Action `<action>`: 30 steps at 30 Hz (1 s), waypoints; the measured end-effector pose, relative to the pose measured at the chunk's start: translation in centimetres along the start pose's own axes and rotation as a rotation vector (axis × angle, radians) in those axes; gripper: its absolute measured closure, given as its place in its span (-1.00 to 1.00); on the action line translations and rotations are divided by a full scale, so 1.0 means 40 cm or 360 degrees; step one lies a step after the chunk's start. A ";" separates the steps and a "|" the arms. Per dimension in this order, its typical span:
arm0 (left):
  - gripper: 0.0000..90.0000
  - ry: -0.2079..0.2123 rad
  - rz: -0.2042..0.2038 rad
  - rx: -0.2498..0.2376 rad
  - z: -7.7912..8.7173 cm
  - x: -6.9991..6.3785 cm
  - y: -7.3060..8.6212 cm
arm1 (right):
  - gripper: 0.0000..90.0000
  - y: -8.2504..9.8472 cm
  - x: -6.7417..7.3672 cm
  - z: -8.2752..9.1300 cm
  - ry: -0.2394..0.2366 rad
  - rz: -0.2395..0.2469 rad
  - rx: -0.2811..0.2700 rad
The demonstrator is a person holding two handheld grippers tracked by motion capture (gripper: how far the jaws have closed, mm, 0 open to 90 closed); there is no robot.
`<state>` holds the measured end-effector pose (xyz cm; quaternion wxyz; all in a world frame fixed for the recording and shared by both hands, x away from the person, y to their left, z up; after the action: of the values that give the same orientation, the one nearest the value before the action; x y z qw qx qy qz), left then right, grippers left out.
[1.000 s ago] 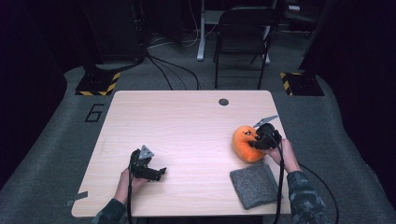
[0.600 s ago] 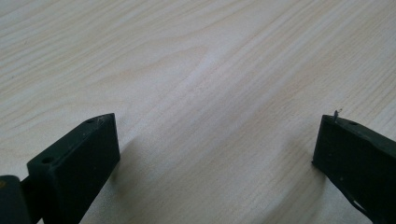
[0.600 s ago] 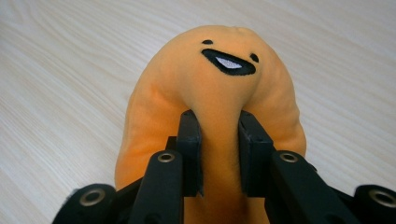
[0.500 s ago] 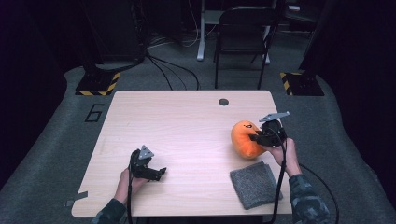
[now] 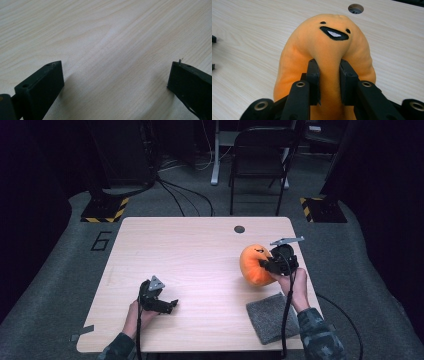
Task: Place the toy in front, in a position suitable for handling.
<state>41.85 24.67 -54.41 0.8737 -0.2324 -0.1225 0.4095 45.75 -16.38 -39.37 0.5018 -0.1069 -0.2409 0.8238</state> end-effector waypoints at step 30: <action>-0.99 0.0005 -0.0011 0.0004 0.001 0.000 0.000 | 0.30 0.023 0.084 -0.158 -0.0001 -0.0079 0.0084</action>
<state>41.86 24.69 -54.39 0.8755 -0.2316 -0.1214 0.4063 46.10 -11.96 -45.04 0.5247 -0.0874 -0.2219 0.8172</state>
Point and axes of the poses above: each handheld gripper's, and its own axes: z roughly backward along the jaws, y roughly out of its underside, x roughly to its left, the point moved 2 cm from there along -z, roughly forward along the jaws, and after that the axes turned 15 degrees about x, right-handed, at the moved point
